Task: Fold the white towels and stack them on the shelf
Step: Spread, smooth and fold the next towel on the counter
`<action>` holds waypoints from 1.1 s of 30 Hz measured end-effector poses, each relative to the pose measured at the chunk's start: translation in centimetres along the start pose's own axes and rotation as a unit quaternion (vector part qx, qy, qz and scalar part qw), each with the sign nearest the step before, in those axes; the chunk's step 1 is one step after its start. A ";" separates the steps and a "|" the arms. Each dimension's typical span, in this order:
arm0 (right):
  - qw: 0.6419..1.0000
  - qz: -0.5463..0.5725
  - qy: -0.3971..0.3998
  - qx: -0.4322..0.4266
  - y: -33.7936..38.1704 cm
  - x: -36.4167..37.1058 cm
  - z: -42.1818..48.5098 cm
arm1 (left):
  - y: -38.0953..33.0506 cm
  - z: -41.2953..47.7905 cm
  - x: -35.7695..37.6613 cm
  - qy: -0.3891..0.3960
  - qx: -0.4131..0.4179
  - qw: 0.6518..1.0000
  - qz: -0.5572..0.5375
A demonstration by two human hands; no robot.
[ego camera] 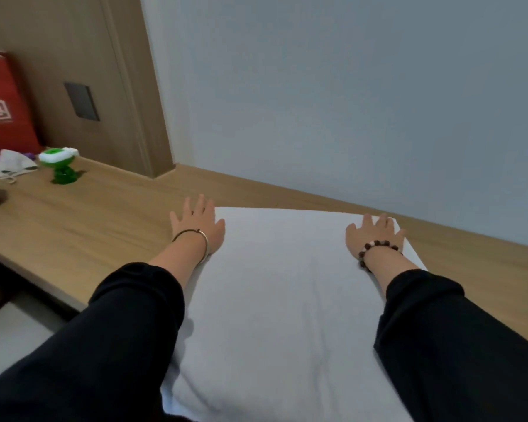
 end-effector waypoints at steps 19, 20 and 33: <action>0.976 -0.130 -0.005 -0.176 7.2 -3.6 -10.4 | -7.0 -13.2 -4.5 0.227 0.203 0.952 0.036; 0.975 -0.112 -0.002 -0.190 7.4 -3.1 -10.2 | -6.8 -14.5 -3.8 0.308 0.182 0.934 0.022; 0.914 0.152 0.143 -0.347 5.5 -1.1 -10.2 | -6.1 -12.5 -0.8 0.120 0.186 0.974 0.039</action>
Point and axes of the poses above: each hand's wrist, its own z-axis towards the middle knuckle, its own x-axis out of the palm, y = z × x, the point moved 6 cm from there along z, towards the middle knuckle, and after that the axes turned 12 degrees about -x, right-handed, at the moved point
